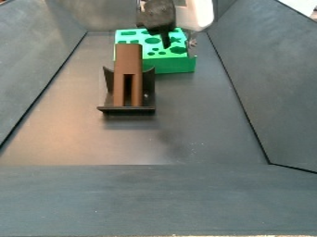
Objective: Pick up the square-circle object. Move up. Rotate the square-circle object. Place the square-circle object on the fixture. Regrasp the square-circle object. Move to above the board. Insert the square-circle object.
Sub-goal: Regrasp the square-circle object.
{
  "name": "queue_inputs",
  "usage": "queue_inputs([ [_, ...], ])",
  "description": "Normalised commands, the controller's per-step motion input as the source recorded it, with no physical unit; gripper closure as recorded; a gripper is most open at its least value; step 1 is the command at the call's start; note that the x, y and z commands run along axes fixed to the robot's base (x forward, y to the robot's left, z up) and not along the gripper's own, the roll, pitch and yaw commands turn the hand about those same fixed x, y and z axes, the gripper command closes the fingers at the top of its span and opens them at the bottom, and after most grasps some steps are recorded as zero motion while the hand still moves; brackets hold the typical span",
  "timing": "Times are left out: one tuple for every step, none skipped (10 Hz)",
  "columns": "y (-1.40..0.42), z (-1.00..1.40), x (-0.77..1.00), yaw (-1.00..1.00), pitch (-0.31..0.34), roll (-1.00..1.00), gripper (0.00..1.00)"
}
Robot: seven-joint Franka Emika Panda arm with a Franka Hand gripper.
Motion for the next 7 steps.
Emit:
queue_inputs([
  [-0.01,0.01,-0.05,-1.00,-0.332,0.66,0.00],
  [-0.01,0.00,-0.05,-1.00,-0.330,0.64,0.00],
  [-0.01,0.00,-0.04,-1.00,-0.318,0.62,0.00],
  [-0.01,0.00,-0.04,-1.00,-0.301,0.61,0.00],
  [-0.01,0.00,-0.04,-1.00,-0.283,0.60,0.00],
  [0.00,0.00,-0.04,-1.00,-0.226,0.58,0.00],
  [0.00,0.00,-0.04,-1.00,-0.163,0.55,0.00],
])
